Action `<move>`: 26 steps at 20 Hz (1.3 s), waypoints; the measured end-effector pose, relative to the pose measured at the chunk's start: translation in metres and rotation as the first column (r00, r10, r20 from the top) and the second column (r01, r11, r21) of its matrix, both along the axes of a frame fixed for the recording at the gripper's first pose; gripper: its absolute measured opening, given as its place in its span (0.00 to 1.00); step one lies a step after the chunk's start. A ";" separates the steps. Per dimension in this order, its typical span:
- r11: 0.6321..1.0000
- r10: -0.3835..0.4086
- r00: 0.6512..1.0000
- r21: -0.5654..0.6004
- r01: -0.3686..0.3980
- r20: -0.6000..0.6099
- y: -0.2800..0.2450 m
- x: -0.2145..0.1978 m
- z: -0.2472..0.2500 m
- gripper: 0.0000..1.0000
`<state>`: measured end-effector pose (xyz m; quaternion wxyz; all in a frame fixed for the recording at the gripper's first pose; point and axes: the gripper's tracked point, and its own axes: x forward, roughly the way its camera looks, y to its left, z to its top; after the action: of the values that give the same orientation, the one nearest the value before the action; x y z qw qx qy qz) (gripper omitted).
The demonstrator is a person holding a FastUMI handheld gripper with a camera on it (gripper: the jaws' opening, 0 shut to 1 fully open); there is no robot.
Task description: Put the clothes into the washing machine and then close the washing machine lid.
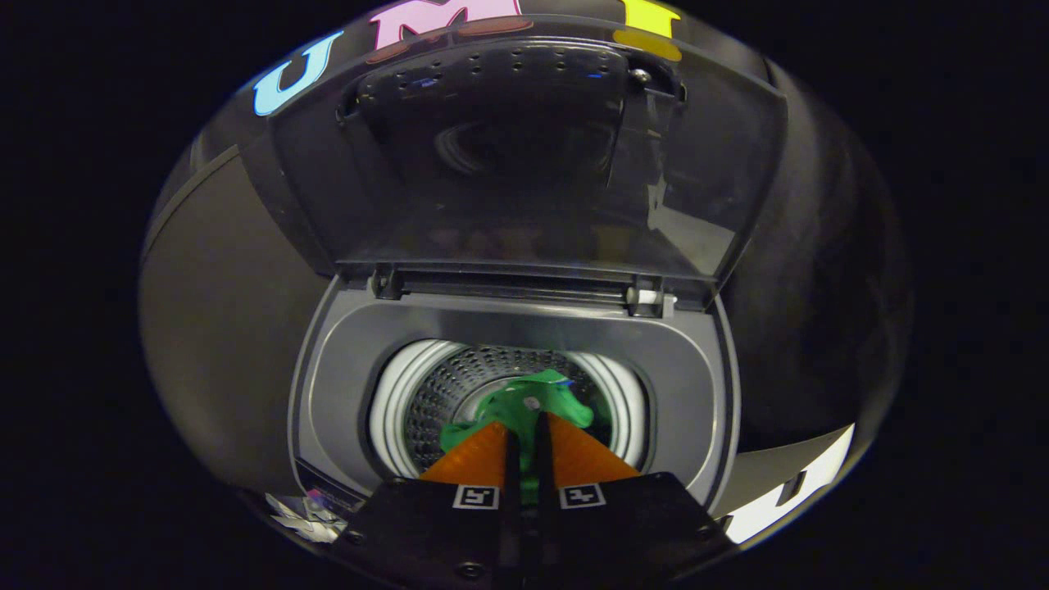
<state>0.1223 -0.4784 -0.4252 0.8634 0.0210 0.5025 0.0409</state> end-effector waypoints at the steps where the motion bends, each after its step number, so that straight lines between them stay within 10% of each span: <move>1: 1.000 0.012 1.000 0.006 -0.012 0.026 0.003 0.004 0.008 0.29; 5: 0.992 0.089 0.993 -0.095 -0.082 0.080 -0.003 0.015 0.007 0.97; 14: 0.999 0.032 0.987 -0.032 -0.027 0.157 0.015 0.032 0.064 0.99; 23: 0.995 -0.098 0.833 0.076 0.067 0.545 0.018 0.175 0.237 0.98; 26: 0.996 -0.088 0.835 0.039 0.080 0.544 0.012 0.225 0.232 0.98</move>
<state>0.3469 -0.4662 -0.1928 0.9713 0.0367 0.2347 0.0110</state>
